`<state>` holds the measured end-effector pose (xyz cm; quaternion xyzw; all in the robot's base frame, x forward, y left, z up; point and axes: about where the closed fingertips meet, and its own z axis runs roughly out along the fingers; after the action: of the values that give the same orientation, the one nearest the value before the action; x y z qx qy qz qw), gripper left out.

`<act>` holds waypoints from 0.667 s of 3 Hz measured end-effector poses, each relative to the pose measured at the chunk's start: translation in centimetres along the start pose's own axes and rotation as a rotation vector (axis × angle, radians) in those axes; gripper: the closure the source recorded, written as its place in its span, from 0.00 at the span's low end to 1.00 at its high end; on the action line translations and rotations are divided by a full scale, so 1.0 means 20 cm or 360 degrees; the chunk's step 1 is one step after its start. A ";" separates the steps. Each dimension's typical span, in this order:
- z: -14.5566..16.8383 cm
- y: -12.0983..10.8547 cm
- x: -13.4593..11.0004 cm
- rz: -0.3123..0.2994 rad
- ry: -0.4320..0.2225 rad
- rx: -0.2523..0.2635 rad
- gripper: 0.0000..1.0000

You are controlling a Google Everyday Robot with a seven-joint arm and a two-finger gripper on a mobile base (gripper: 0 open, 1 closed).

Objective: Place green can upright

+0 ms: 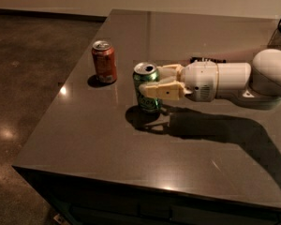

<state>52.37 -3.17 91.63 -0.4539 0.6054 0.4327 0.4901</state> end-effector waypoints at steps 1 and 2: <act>0.00 -0.02 0.06 0.0020 -0.0050 -0.0002 1.00; 0.01 -0.02 0.07 0.0028 -0.0145 -0.0034 0.82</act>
Offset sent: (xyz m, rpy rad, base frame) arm 0.0039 -0.0048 -0.0172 0.1738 -0.0051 0.0199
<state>52.60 -3.16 90.26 -0.4337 0.5818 0.4636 0.5084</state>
